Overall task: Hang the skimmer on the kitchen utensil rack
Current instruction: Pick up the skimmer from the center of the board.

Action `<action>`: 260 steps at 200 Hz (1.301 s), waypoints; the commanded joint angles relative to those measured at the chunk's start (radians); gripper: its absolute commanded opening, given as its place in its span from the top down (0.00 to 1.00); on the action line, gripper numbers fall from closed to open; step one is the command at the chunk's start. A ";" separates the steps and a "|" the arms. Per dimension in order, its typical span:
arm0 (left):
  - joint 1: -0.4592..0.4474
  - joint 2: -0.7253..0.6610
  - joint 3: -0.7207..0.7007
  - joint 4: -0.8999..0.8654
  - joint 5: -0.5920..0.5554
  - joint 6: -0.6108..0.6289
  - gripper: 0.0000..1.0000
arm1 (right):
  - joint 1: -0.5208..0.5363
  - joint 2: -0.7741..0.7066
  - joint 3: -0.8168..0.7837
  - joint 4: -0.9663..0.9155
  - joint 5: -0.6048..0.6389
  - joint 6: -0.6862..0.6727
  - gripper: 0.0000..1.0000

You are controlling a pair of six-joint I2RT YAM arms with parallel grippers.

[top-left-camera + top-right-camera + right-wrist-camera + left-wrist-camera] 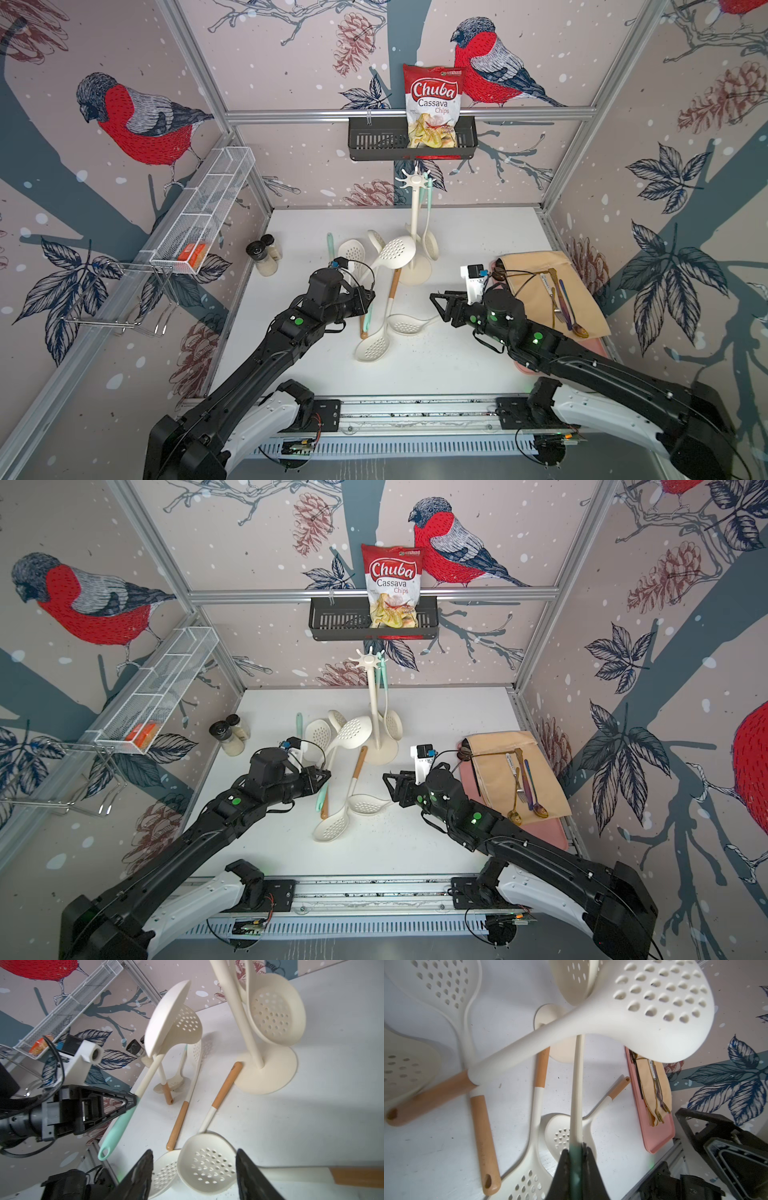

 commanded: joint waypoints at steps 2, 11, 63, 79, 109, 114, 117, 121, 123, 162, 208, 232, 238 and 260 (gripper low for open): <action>0.023 -0.041 -0.049 0.186 0.088 -0.101 1.00 | 0.004 0.026 0.023 0.094 -0.027 0.043 0.38; 0.037 -0.057 -0.076 0.243 0.120 -0.144 1.00 | 0.004 0.035 0.029 0.099 -0.025 0.044 0.37; 0.050 -0.067 -0.104 0.342 0.253 -0.162 1.00 | -0.019 0.125 0.096 0.071 0.103 0.126 0.41; 0.049 -0.082 -0.105 0.321 0.267 -0.150 1.00 | -0.043 0.178 0.145 0.057 0.116 0.137 0.44; 0.048 -0.101 -0.111 0.291 0.292 -0.136 1.00 | -0.072 0.298 0.273 0.040 0.088 0.138 0.61; 0.045 -0.102 -0.111 0.284 0.292 -0.132 1.00 | -0.074 0.314 0.295 0.047 0.076 0.138 0.64; 0.045 -0.104 -0.111 0.280 0.291 -0.130 1.00 | -0.073 0.320 0.306 0.052 0.067 0.138 0.66; 0.043 -0.105 -0.113 0.273 0.288 -0.127 1.00 | -0.072 0.322 0.322 0.058 0.053 0.138 0.69; 0.042 -0.105 -0.113 0.271 0.286 -0.126 1.00 | -0.071 0.342 0.331 0.061 0.046 0.138 0.69; -0.035 -0.029 -0.099 0.282 0.242 -0.113 1.00 | -0.008 0.443 0.489 0.080 -0.035 0.145 0.72; -0.165 0.066 -0.055 0.401 0.194 -0.107 1.00 | -0.036 0.369 0.414 0.039 -0.016 0.150 0.74; -0.166 0.042 -0.075 0.465 0.193 -0.116 1.00 | -0.090 0.226 0.314 -0.051 0.070 0.150 0.68; -0.167 0.041 -0.083 0.486 0.201 -0.120 1.00 | -0.105 0.194 0.294 -0.075 0.078 0.150 0.64; -0.169 0.058 -0.094 0.550 0.248 -0.128 1.00 | -0.148 0.105 0.252 -0.142 0.051 0.127 0.49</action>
